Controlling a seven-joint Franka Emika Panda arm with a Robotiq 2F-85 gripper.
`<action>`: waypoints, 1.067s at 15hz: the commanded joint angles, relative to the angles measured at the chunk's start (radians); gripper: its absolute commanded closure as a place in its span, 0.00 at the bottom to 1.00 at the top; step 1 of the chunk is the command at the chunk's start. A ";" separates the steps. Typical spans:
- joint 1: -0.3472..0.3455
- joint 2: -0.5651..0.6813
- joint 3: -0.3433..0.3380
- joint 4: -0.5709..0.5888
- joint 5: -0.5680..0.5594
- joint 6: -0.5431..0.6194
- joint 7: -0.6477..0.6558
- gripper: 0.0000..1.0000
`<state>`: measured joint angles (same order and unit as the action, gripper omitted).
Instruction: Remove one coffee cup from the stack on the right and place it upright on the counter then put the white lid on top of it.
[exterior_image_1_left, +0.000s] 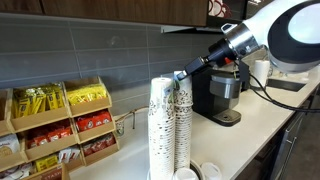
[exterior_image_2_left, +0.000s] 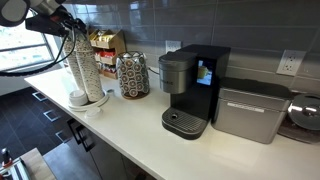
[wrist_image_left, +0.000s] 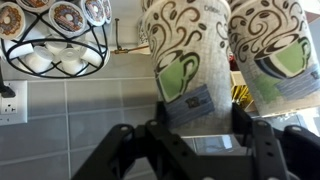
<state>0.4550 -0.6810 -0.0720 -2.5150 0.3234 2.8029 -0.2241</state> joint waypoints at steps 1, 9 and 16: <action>0.015 -0.016 -0.014 -0.010 -0.002 0.010 -0.016 0.61; -0.024 -0.070 -0.009 0.033 -0.042 -0.024 -0.011 0.61; -0.103 -0.116 0.004 0.168 -0.157 -0.183 -0.024 0.61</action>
<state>0.3956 -0.7692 -0.0749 -2.4081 0.2225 2.7319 -0.2265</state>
